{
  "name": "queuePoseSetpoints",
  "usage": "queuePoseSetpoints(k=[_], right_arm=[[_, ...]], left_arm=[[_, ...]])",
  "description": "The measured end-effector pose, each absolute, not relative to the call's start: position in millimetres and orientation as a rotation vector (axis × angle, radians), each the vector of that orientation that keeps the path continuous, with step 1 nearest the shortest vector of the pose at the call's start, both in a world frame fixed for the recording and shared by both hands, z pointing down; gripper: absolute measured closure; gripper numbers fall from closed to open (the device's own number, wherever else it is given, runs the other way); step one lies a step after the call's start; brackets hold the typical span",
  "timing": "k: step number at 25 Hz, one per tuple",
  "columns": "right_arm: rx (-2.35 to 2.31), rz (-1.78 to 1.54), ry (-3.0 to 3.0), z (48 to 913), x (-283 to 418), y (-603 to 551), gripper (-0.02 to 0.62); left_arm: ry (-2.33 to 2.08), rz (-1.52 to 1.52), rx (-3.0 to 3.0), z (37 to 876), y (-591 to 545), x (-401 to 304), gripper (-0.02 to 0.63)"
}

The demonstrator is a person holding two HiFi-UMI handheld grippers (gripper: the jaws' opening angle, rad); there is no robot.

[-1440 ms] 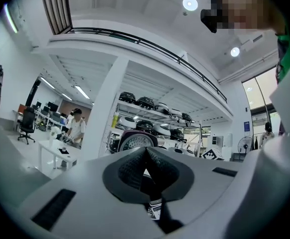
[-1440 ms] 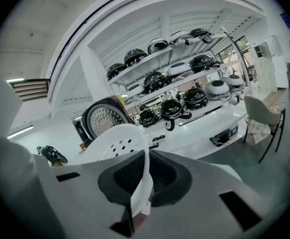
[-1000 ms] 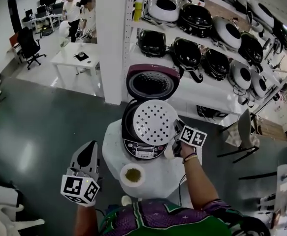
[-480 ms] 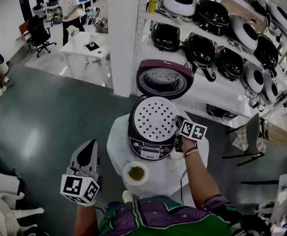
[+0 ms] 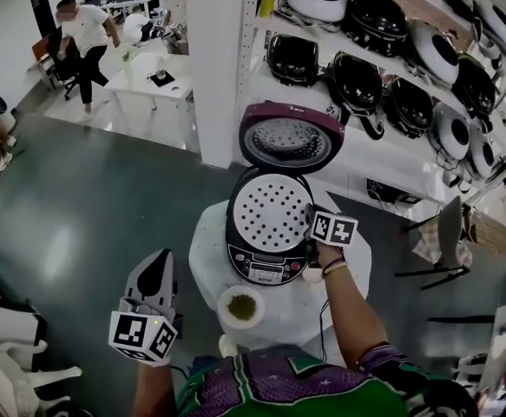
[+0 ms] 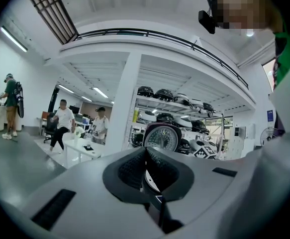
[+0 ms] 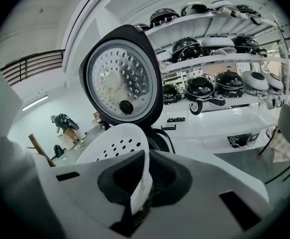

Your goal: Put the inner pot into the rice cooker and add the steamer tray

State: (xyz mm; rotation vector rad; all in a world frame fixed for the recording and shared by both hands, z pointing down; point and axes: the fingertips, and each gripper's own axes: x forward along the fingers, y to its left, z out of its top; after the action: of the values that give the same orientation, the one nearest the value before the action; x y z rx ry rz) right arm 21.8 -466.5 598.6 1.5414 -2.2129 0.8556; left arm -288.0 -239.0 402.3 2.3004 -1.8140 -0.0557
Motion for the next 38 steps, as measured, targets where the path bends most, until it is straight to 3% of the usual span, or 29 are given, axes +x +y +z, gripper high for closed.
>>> queuePoseSetpoints(k=[9, 13, 17, 38], right_arm=[[1.511, 0.745, -2.185, 601.7, 19.6, -467.9, 0.555], [1.517, 0.694, -2.203, 594.7, 18.6, -471.7, 0.44], [1.533, 0.657, -2.219, 589.4, 20.3, -470.2, 0.385], [1.679, 0.699, -2.196, 570.9, 64.4, -374.1, 0.379]], left_arm=[[-1.803, -0.042, 2.297, 407.5, -240.9, -287.8, 0.584], [-1.804, -0.044, 2.299, 403.6, -243.6, -287.0, 0.584], [-1.808, -0.051, 2.305, 400.8, -241.1, -285.9, 0.584], [-1.677, -0.094, 2.425, 391.3, -204.6, -272.8, 0.584]])
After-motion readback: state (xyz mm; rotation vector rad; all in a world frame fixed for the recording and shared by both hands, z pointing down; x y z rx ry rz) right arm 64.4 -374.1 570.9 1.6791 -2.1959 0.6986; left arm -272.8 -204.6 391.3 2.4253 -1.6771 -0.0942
